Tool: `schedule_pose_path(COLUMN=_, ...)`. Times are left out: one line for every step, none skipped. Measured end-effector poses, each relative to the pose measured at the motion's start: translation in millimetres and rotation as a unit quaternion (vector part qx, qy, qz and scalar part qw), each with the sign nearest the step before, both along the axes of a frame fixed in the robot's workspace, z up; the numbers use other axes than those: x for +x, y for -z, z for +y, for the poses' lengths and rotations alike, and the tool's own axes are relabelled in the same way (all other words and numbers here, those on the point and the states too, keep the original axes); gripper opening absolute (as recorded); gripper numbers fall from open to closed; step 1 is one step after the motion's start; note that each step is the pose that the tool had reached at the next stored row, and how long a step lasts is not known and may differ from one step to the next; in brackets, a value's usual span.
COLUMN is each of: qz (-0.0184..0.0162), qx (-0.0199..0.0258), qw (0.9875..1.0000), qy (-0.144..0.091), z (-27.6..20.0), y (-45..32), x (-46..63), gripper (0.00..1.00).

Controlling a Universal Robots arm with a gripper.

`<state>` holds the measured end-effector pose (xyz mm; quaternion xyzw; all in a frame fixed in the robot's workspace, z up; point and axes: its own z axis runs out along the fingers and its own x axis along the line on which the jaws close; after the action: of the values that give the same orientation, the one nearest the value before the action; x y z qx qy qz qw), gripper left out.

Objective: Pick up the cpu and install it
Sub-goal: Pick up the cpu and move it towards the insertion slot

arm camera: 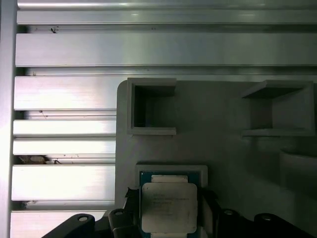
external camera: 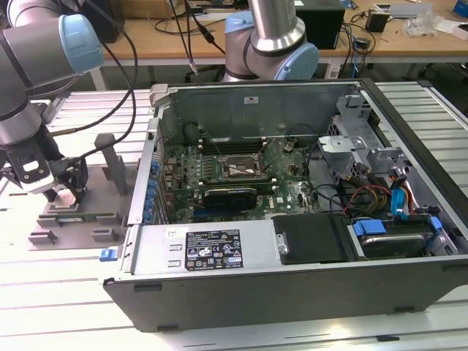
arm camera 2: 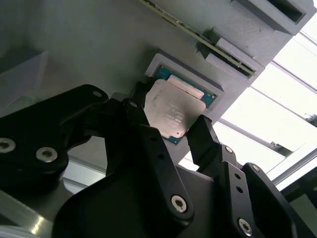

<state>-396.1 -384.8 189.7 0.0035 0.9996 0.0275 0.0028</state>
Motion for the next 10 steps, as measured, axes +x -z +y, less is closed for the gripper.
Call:
schedule_pose_path(qz=0.0, qx=0.0, qw=1.0, qy=0.0, z=0.0, y=-0.1, x=-0.1, gripper=0.6)
schedule_pose_path(qz=0.0001, qx=-0.0001, qw=1.0, qy=0.0, z=0.0, y=-0.1, x=-0.1, gripper=0.6)
schedule_pose_path(qz=0.0001, qx=0.0, qw=1.0, qy=0.0, z=0.0, y=-0.1, x=-0.1, gripper=0.6)
schedule_pose_path(qz=0.0001, qx=-0.0001, qw=1.0, qy=0.0, z=0.0, y=-0.1, x=-0.1, gripper=0.6)
schedule_pose_path(qz=0.0001, qx=-0.0001, qw=1.0, qy=0.0, z=-0.1, y=-0.2, x=-0.1, gripper=0.6)
schedule_pose_path(qz=0.0002, qx=-0.0001, qw=1.0, qy=0.0, z=-0.1, y=-0.2, x=-0.1, gripper=0.6)
schedule_pose_path(qz=0.0002, qx=-0.0001, qw=1.0, qy=0.0, z=-0.7, y=-0.1, x=-0.1, gripper=0.6)
schedule_pose_path(qz=0.0002, qx=-0.0001, qw=1.0, qy=0.0, z=-1.3, y=-0.1, x=-0.1, gripper=0.6)
schedule_pose_path(qz=0.0002, qx=-0.0001, qw=1.0, qy=0.0, z=-1.6, y=-0.1, x=-0.1, gripper=0.6)
schedule_pose_path(qz=0.0001, qx=-0.0001, qw=1.0, qy=0.0, z=-1.7, y=-0.1, x=0.0, gripper=0.6)
